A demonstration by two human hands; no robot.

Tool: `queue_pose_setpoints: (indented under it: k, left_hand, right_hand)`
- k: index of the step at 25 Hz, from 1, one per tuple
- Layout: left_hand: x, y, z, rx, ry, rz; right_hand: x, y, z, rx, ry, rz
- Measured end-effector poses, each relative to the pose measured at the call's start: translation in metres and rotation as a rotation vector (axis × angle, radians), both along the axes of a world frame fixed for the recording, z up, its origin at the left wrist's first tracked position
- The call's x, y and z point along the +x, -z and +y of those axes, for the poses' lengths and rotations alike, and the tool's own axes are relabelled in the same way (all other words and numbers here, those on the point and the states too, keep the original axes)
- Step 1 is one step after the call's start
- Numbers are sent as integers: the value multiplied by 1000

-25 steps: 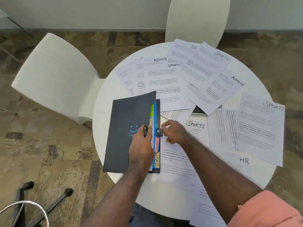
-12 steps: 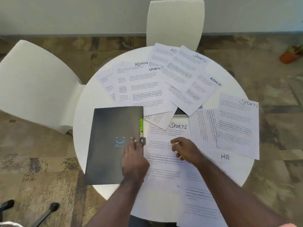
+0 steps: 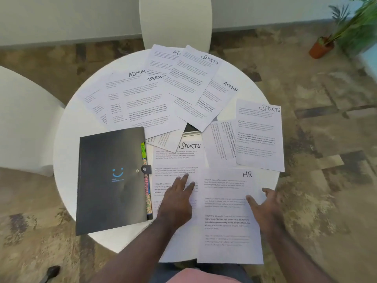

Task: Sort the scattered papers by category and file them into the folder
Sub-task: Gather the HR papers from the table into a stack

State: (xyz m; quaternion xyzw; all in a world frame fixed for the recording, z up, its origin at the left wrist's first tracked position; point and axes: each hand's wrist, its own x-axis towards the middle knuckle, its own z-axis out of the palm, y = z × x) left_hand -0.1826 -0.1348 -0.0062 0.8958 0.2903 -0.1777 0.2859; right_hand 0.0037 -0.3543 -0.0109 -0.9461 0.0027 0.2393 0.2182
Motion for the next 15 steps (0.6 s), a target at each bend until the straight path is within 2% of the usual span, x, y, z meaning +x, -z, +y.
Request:
queue_pose_setpoints:
  k: [3,7,15]
  left_hand:
    - [16,3,-24,-81,133,147]
    - [26,2,-32,-95,215,307]
    - [30,0,-27,-171,177,319]
  right_hand:
    - [-24,6,-12,11,63,131]
    - [-35,4,-18,57,161,157]
    - [-32,-4,-34,70,210,288]
